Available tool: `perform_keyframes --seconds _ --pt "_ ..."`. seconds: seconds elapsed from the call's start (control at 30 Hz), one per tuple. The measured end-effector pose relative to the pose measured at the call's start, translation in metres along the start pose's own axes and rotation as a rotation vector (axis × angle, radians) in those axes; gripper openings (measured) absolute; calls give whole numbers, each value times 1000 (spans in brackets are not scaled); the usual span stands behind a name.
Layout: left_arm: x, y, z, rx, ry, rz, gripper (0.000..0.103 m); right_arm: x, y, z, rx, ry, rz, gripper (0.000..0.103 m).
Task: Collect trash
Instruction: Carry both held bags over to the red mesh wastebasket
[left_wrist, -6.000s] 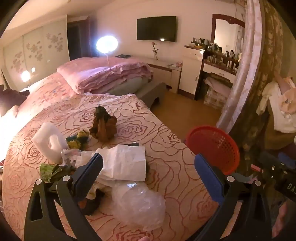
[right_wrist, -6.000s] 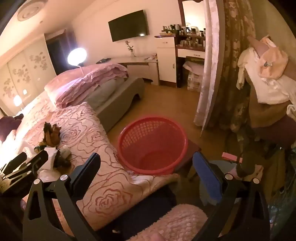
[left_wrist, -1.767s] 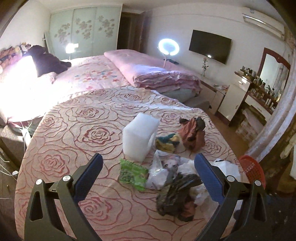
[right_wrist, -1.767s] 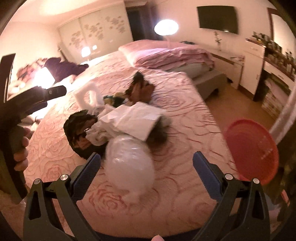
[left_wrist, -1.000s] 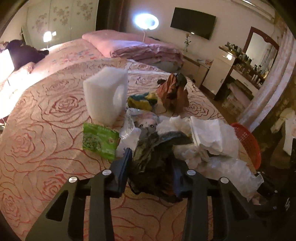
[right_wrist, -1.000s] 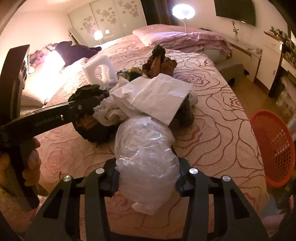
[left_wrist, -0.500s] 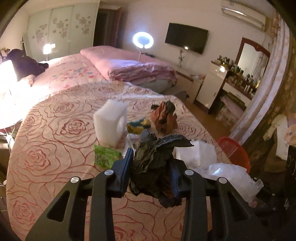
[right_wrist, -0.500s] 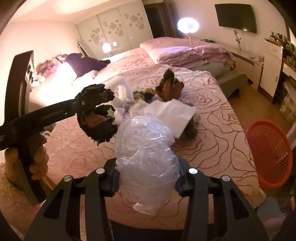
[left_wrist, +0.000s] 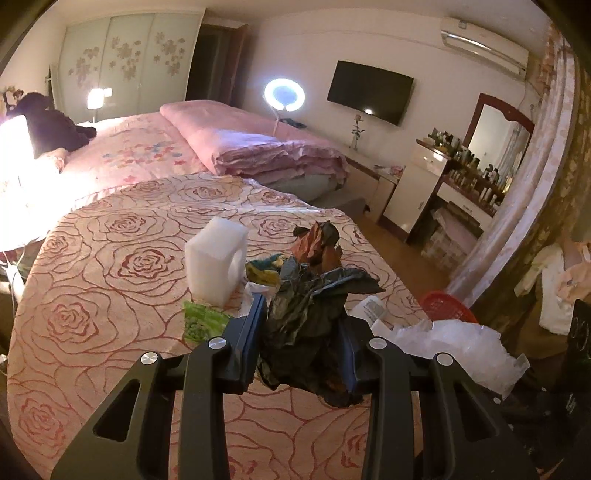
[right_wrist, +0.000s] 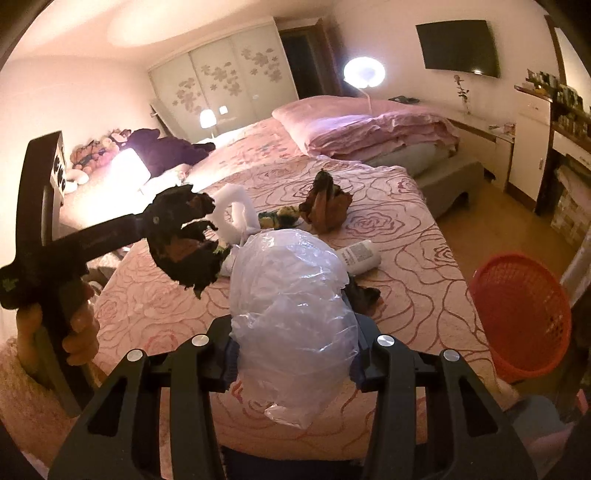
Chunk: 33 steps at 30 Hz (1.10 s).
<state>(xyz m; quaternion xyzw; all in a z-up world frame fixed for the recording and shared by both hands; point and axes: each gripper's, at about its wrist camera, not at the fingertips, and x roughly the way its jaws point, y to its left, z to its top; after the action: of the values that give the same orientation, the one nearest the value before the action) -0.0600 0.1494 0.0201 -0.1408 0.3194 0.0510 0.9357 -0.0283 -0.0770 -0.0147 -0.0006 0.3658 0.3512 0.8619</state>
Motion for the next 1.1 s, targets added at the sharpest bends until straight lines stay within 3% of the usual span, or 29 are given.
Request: perform_keyframes --seconds 0.23,0.5,1.1 --pt "9 -19 3 33 2 -37 33 -9 -28 9 64 -36 -70 44" --pt "36 -56 4 65 57 -127 33 -21 -65 10 132 -67 -158 44" --pt "113 -171 1 213 187 -279 33 -37 -169 -6 309 -72 -388 44"
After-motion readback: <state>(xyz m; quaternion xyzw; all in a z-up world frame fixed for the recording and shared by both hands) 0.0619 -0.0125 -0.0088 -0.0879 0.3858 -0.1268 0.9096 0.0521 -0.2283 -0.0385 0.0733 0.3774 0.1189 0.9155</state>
